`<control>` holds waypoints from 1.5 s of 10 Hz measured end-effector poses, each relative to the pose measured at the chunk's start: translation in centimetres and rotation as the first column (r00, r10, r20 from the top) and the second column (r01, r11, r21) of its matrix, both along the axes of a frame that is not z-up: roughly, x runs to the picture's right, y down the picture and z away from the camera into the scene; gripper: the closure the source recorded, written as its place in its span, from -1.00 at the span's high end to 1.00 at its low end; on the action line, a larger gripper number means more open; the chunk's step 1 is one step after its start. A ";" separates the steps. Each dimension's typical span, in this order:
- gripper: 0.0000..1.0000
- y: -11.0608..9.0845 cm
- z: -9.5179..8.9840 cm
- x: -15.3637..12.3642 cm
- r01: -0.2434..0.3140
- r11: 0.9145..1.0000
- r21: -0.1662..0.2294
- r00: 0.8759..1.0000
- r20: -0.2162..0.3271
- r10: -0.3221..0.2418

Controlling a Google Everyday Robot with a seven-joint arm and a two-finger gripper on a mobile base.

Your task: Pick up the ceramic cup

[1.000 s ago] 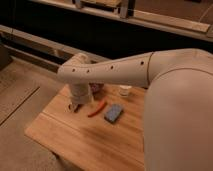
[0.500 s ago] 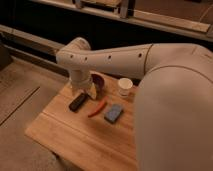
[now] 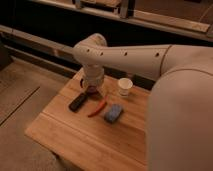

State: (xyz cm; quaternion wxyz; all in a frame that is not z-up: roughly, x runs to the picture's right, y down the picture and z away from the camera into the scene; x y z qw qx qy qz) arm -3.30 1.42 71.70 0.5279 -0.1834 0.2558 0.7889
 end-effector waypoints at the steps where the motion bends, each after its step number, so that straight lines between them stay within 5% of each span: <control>1: 0.30 0.2 0.0 2.0 -0.028 1.000 -0.012 0.999 -0.016 0.028; 6: 0.30 0.6 -0.7 11.4 -0.087 0.994 -0.071 0.991 -0.111 0.079; 12: 0.30 0.0 -0.4 11.5 -0.109 0.991 -0.074 0.987 -0.128 0.099; 15: 0.30 -3.5 -0.3 16.7 -0.245 0.969 -0.042 0.942 -0.248 0.228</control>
